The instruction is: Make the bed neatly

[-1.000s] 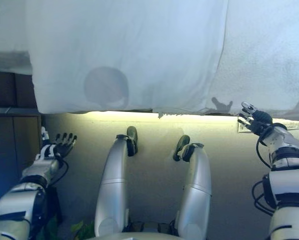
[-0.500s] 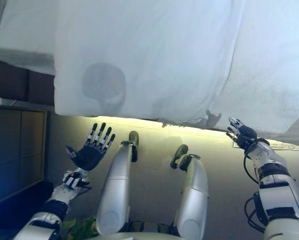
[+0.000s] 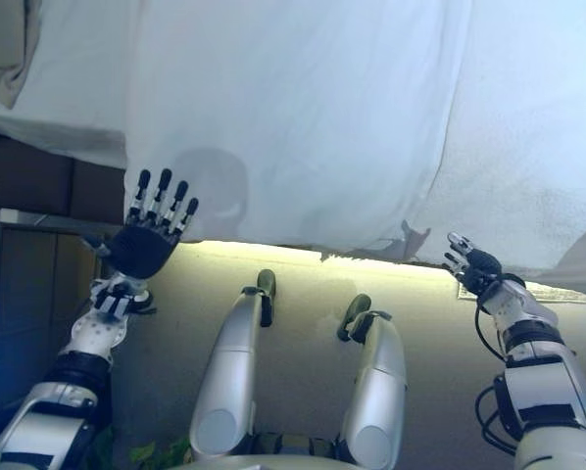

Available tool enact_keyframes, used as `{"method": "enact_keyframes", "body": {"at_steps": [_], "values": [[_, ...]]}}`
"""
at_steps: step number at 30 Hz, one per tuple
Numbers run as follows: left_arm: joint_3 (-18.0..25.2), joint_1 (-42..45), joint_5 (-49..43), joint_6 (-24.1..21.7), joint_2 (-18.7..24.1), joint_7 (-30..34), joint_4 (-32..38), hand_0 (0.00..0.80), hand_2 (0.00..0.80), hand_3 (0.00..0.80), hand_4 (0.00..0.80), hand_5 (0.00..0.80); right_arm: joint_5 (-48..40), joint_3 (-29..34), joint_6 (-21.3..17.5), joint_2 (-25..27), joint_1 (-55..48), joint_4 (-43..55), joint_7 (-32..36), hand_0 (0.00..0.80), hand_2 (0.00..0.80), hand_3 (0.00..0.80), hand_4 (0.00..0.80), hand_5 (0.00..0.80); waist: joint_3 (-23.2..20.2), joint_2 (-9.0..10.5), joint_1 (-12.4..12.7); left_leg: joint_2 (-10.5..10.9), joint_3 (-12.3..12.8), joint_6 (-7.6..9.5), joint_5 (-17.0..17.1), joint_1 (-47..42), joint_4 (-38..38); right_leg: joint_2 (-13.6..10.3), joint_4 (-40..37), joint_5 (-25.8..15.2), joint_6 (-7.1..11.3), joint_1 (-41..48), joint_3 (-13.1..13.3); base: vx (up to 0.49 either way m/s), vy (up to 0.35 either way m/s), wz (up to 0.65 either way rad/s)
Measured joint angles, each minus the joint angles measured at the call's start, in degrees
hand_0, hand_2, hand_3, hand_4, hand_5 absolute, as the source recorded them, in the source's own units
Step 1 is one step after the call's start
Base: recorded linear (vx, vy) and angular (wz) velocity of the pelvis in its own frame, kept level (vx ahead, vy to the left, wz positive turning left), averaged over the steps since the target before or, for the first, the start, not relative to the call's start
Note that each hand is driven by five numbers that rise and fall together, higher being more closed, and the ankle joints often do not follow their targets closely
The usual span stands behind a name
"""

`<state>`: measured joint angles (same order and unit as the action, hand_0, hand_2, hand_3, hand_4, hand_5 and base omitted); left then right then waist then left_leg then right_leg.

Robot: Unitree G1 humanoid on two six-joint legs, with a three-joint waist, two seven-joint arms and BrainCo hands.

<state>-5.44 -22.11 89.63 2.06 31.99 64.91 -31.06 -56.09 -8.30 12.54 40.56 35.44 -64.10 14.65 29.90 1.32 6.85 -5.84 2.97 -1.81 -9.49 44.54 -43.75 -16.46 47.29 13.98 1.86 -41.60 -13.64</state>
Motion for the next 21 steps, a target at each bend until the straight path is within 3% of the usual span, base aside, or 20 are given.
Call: {"method": "enact_keyframes", "body": {"at_steps": [11, 17, 21], "values": [[0.5, -13.0, 1.4, 0.0, 1.8, -8.4, -1.1, 0.0, 0.0, 0.0, 0.0, 0.0, 2.7, 0.9, 0.2, 1.3, 2.7, -1.6, 2.2, 0.0, 0.0, 0.0, 0.0, 0.0, 0.0, -0.04, -1.8, -1.2, 0.0, 0.13, -1.6, 5.4, -5.5, 0.6, 4.3, 0.5, -0.03, -5.4, 1.4, 0.025, 0.036, -0.06], [1.1, -15.4, 2.8, -0.2, 3.1, -12.8, -5.0, 0.0, 0.0, 0.0, 0.0, 0.0, 2.7, 0.9, 0.5, 3.1, 2.8, -1.3, 2.3, 0.0, 0.0, 0.0, 0.0, 0.0, 0.1, 0.09, -3.1, -2.6, -0.1, 0.16, -2.7, 10.4, -9.4, 1.5, 6.8, 0.5, -0.39, -10.4, 2.2, -0.02, 0.018, -0.13], [2.0, -19.3, 6.2, -1.1, 4.1, -17.7, -9.6, 0.0, 0.0, 0.0, 0.0, 0.0, 2.6, 0.9, 0.4, 3.8, 2.7, -1.3, 2.3, 0.0, 0.0, 0.0, 0.0, 0.0, 0.2, 1.61, -3.3, -3.9, -0.7, -0.04, -3.5, 14.0, -12.4, 2.5, 8.6, 0.7, -0.88, -13.5, 2.2, -0.018, -0.013, -0.13]]}}
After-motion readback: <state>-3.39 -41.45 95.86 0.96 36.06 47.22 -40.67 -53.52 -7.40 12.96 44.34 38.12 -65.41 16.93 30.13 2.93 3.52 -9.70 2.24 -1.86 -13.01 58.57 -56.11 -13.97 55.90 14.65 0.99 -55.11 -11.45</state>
